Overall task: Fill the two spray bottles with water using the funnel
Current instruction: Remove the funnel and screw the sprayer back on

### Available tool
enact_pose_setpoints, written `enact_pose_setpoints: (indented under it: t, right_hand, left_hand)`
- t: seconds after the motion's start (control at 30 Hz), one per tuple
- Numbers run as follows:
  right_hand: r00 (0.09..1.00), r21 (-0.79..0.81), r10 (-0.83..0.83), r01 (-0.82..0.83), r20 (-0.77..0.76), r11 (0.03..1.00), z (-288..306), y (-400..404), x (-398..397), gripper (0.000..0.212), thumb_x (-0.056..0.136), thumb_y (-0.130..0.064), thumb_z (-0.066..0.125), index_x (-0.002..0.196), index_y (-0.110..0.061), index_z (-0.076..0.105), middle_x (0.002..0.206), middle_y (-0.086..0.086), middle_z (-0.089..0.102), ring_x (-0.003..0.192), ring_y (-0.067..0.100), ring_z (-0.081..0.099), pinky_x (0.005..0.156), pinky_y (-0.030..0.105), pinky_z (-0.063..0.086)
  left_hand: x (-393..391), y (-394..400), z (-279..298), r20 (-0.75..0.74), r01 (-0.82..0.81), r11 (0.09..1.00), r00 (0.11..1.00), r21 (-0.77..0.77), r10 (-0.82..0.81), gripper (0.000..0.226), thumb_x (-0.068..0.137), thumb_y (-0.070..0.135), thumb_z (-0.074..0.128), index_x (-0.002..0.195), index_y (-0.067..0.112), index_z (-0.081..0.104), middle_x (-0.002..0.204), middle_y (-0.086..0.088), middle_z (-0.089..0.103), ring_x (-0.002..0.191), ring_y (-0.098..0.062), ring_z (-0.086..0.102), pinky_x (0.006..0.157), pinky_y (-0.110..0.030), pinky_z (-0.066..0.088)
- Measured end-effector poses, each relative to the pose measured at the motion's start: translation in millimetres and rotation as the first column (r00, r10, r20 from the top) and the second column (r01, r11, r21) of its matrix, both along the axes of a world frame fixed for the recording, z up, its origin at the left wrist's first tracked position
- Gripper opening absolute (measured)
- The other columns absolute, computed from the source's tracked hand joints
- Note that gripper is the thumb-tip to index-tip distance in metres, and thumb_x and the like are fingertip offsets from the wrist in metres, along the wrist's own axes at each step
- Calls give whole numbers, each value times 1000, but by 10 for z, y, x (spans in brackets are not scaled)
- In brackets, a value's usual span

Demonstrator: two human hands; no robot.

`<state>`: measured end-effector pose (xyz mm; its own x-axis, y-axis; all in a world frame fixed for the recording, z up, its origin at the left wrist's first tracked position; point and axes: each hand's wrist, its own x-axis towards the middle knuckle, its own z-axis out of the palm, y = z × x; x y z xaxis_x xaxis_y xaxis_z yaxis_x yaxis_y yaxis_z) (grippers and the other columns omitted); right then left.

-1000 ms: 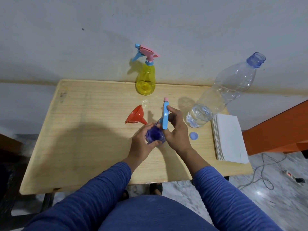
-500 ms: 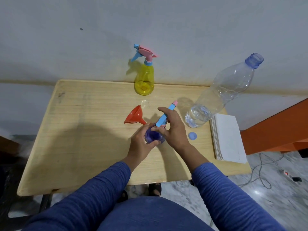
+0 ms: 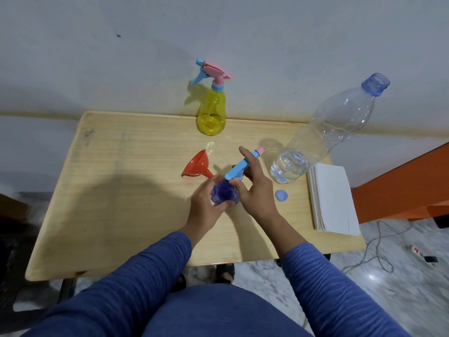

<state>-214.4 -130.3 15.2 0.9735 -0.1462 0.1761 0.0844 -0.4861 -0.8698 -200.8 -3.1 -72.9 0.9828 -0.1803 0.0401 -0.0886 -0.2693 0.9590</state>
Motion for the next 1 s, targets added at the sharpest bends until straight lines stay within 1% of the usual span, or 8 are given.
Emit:
enact_pose_setpoints:
  t: [0.1,0.2,0.47,0.53,0.63,0.73,0.87,1.0]
  right_hand:
    - [995,-18,-94,95,37,995,-10,162,11,59,78,6,60,122,-31,47,110,-2,59,93,13,57,77,0,38]
    - [979,-5,-198,198,44,980,-61,257,9,54,81,2,58,127,-23,48,113,5,60,90,13,56,76,0,37]
    - [911,-90,-382,398,157,913,-155,285,-66,92,70,-21,79,142,-32,24,120,4,35,111,10,34,93,-3,22]
    - [940,-61,-323,330,112,942,-134,294,1,97,69,-19,79,142,-38,17,135,5,33,124,14,32,97,-4,18]
    - [971,-6,-220,222,98,975,-102,286,123,90,75,-5,70,145,-24,16,132,-33,24,121,-12,30,93,-3,24]
    - [987,-29,-122,126,107,992,-77,185,257,87,75,-2,61,146,-25,16,129,-45,19,116,-12,37,89,17,44]
    - [994,64,-53,47,92,997,121,54,438,76,83,-2,47,143,-37,16,139,-27,35,106,3,56,88,17,48]
    - [971,167,240,-235,-10,958,397,-51,686,44,97,-17,47,132,-41,36,132,4,54,95,8,65,79,29,56]
  left_hand:
    - [-5,5,-34,6,-20,1000,1000,-11,20,70,65,23,83,127,23,51,123,5,60,111,-9,57,96,-34,49]
    - [-4,-2,-53,28,-27,1000,999,-13,27,66,66,18,82,125,20,54,122,3,61,109,-11,59,93,-39,51]
    - [-14,-82,15,14,-82,995,996,-61,83,56,69,13,78,120,21,56,117,2,63,107,-13,61,90,-40,53]
    - [-13,-77,16,22,-79,995,997,-53,80,54,68,23,76,119,21,57,114,2,65,104,-12,62,88,-40,53]
    - [-11,-84,23,22,-87,995,996,-59,88,59,64,38,69,120,21,56,116,3,64,105,-13,62,88,-38,53]
    - [-46,-73,24,11,-46,997,999,-58,47,58,71,29,73,124,27,52,125,4,58,112,-8,56,93,-33,50]
    - [-177,68,-60,60,-110,993,992,44,107,54,82,20,70,128,28,43,131,8,47,114,0,47,93,-22,45]
    - [-181,201,-86,165,-340,914,937,221,309,48,88,40,53,127,13,48,127,-5,52,112,-8,47,93,-26,44]
